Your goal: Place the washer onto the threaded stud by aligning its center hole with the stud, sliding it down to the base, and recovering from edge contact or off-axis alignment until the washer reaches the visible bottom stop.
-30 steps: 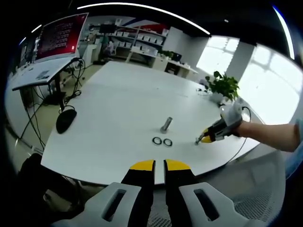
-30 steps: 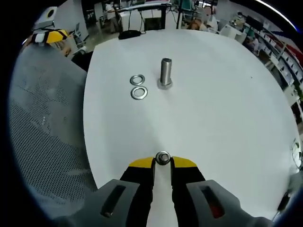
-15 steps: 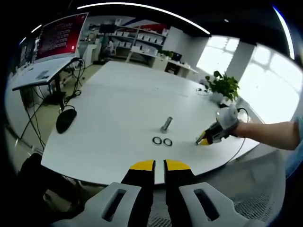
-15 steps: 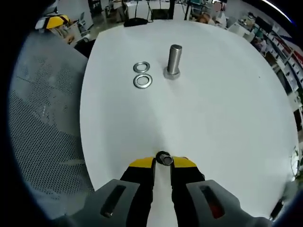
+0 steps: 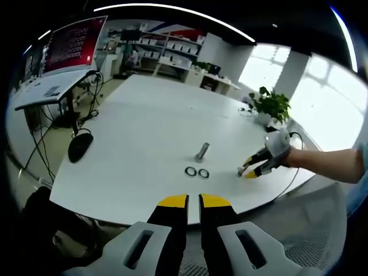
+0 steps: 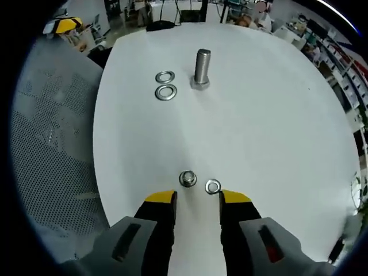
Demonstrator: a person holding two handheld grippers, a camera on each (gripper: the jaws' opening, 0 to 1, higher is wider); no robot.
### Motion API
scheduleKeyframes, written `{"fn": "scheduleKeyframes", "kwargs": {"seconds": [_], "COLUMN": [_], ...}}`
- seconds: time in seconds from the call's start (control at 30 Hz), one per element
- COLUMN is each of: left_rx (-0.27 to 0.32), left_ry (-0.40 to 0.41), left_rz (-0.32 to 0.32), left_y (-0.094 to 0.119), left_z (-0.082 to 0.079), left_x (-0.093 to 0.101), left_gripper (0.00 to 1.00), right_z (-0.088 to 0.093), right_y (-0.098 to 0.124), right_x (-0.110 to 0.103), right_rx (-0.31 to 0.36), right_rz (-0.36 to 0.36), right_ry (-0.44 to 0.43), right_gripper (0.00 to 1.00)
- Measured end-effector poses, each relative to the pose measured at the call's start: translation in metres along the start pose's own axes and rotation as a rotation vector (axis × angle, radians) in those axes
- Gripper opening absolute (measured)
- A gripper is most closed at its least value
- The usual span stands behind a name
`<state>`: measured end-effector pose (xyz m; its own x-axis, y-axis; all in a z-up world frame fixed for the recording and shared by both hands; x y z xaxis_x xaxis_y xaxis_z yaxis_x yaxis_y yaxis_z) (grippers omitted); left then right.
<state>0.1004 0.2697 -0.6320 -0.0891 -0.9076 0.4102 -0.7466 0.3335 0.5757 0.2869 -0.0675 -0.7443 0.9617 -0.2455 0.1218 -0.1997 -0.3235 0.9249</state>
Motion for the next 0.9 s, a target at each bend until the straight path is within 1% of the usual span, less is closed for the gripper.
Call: {"fn": "scheduleKeyframes", "kwargs": {"seconds": [0.13, 0.33, 0.57, 0.7, 0.77, 0.9], "left_rx": [0.0, 0.0, -0.003, -0.007, -0.009, -0.013], "left_ry": [-0.001, 0.001, 0.002, 0.001, 0.002, 0.003], "left_rz": [0.0, -0.001, -0.004, -0.005, -0.006, -0.008], "left_y": [0.0, 0.0, 0.0, 0.0, 0.0, 0.0], "left_z": [0.0, 0.0, 0.0, 0.0, 0.001, 0.001], "left_x": [0.0, 0.0, 0.0, 0.0, 0.0, 0.0], "left_gripper": [0.05, 0.05, 0.05, 0.05, 0.05, 0.05], "right_z": [0.005, 0.008, 0.005, 0.003, 0.003, 0.002], "right_y": [0.003, 0.005, 0.005, 0.0, -0.003, -0.008], "right_x": [0.004, 0.01, 0.012, 0.013, 0.015, 0.018], "right_rx": [0.005, 0.008, 0.005, 0.012, 0.001, -0.013], "right_rz": [0.009, 0.012, 0.009, -0.015, -0.026, -0.049], "right_ry": [-0.019, -0.029, -0.023, -0.02, -0.021, -0.051], "right_gripper": [0.29, 0.25, 0.24, 0.21, 0.21, 0.21]}}
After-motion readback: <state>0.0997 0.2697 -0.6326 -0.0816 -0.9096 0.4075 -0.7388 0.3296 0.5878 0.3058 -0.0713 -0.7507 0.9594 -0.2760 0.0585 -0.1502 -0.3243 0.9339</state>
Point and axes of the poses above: the point that each gripper's makers call its tool centre point, and the gripper's own axes: y roughly backward along the fingers, x roughly to its right, z roughly out of its underside, the point moved 9 cm from there along y, roughly backward along the fingers, and after that the axes turned 6 degrees about y, right-handed, at the moved point
